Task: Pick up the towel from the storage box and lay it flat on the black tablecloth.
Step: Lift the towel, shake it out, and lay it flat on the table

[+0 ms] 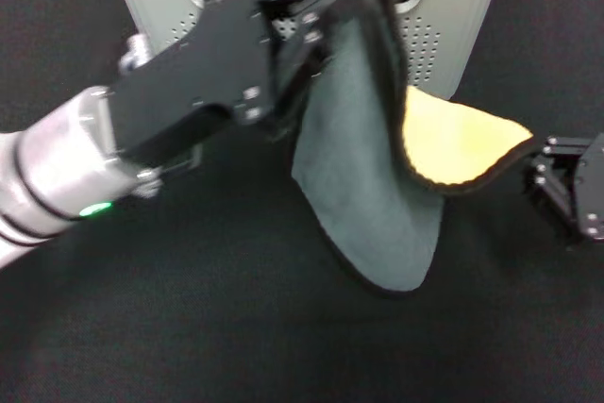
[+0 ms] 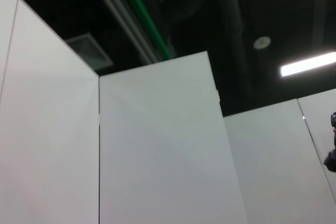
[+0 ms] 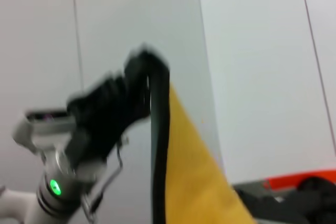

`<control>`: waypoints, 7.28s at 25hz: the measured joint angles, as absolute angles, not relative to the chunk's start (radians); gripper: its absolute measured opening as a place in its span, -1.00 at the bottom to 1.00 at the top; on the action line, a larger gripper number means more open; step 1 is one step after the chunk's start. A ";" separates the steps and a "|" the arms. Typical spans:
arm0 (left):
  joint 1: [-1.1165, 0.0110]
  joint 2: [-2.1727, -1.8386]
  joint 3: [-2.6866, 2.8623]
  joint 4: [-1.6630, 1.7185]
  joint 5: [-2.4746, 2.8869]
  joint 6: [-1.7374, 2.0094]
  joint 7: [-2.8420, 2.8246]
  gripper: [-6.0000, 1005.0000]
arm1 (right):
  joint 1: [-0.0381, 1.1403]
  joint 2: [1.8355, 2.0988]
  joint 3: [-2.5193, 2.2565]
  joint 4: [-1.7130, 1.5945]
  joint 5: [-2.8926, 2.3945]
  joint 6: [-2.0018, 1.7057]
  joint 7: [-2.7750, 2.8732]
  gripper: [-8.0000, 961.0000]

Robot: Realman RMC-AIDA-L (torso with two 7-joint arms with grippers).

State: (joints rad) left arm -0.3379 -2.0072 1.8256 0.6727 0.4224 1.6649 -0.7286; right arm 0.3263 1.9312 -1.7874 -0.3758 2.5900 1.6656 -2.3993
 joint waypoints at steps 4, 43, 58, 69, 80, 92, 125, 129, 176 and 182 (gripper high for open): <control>-0.265 -1.988 1.710 0.756 0.579 1.666 -0.869 -0.95 | 0.315 1.879 -1.787 -0.466 2.553 1.716 -2.276 -0.97; 0.200 -2.054 1.290 1.244 1.037 2.025 -1.618 -0.95 | -0.244 1.928 -1.588 -1.355 2.094 1.810 -1.752 -0.97; -0.279 -2.049 0.984 0.489 1.380 1.969 -1.395 -0.95 | 0.136 1.979 -1.508 -0.615 2.164 1.794 -1.948 -0.97; -0.405 -2.075 0.982 0.467 1.472 1.613 -1.382 -0.95 | 0.338 1.990 -1.471 -0.358 2.163 1.638 -2.015 -0.97; -0.432 -2.078 0.983 0.463 1.477 1.423 -1.420 -0.94 | 0.341 1.991 -1.435 -0.348 2.163 1.480 -2.007 -0.97; -0.416 -2.088 0.977 0.454 1.484 1.304 -1.441 -0.94 | 0.349 2.001 -1.434 -0.351 2.163 1.454 -2.007 -0.97; -0.454 -2.094 0.974 0.423 1.474 1.228 -1.310 -0.95 | 0.502 1.927 -1.434 -0.356 2.105 1.289 -1.612 -0.96; -0.455 -2.098 0.977 0.408 1.461 1.235 -1.285 -0.95 | 0.558 1.908 -1.433 -0.353 2.045 1.266 -1.497 -0.96; -0.462 -2.097 0.976 0.383 1.424 1.235 -1.210 -0.93 | 0.778 1.903 -1.276 -0.731 1.012 1.217 -0.899 -0.96; -0.462 -2.097 0.976 0.384 1.423 1.238 -1.210 -0.93 | 0.783 1.947 -1.275 -0.807 0.851 1.232 -0.910 -0.95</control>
State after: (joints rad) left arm -0.4618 -2.0969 0.9757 0.3838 1.4234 1.2382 -1.2105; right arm 0.7827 1.9471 -1.2749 -0.8071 0.8508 1.2320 -0.9096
